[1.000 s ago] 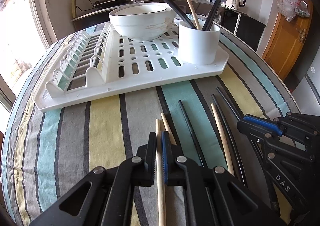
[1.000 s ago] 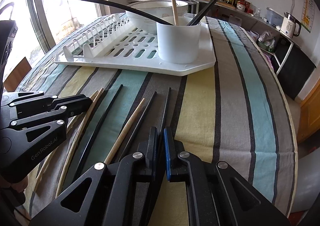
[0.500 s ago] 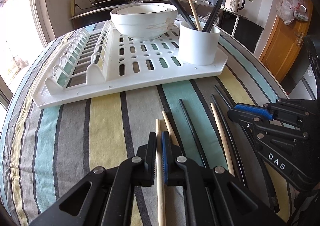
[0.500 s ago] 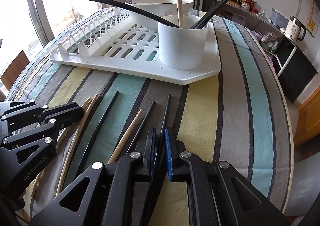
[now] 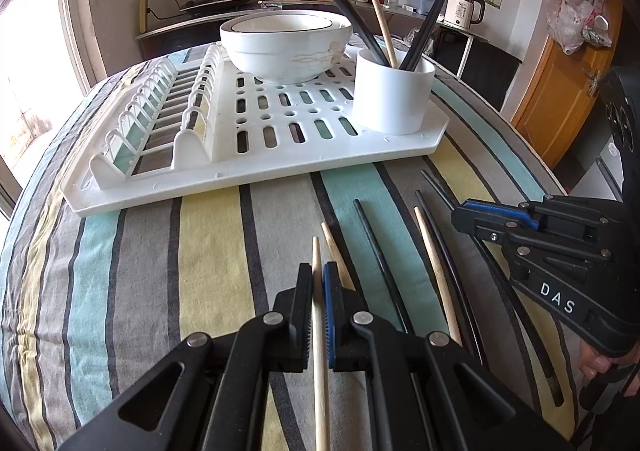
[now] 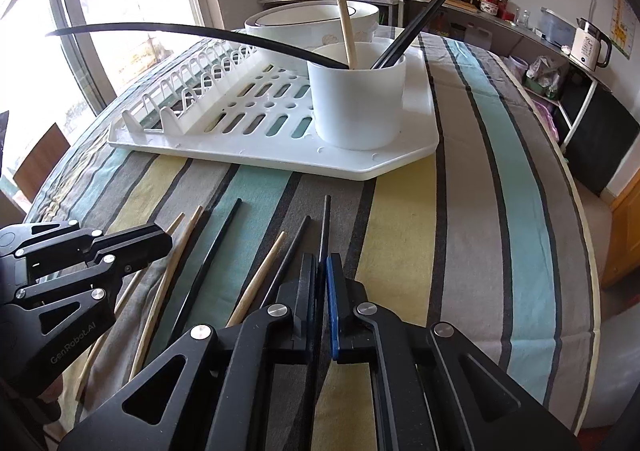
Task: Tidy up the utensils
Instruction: 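Lift both chopsticks and carry them toward the white cup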
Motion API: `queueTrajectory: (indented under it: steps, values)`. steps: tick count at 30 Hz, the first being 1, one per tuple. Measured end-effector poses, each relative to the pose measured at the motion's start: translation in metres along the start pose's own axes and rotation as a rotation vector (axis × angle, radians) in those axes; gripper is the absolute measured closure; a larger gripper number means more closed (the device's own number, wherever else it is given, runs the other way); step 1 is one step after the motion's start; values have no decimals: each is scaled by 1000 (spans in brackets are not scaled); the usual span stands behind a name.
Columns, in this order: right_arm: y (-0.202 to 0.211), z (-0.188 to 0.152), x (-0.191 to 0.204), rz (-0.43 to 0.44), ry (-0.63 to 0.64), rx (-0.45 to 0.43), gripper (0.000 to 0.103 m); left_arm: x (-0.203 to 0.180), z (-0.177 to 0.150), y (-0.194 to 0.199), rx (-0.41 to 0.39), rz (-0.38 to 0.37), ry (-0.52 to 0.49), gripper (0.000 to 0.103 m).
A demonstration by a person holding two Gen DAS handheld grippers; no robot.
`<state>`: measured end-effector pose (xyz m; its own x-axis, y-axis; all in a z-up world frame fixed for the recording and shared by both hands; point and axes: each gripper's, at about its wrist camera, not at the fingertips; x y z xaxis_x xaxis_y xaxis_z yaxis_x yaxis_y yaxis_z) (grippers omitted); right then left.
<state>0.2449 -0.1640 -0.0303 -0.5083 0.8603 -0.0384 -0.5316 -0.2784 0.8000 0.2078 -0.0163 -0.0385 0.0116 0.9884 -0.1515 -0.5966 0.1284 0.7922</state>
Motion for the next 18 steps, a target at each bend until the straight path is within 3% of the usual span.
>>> queueTrajectory:
  steps: [18]
  values:
    - [85,13,-12,28,-49,-249,98,1,19,83,-163,-126,3,97]
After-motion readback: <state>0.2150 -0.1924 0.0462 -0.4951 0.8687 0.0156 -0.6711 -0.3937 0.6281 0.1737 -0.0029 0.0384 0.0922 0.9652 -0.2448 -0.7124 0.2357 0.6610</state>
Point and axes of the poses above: each gripper's, at about its wrist camera, not at the fingertips, and y roughly against the way its jaws point, x to its left, z to its top, and after that the axes turned 9 degrees about y, right-handed
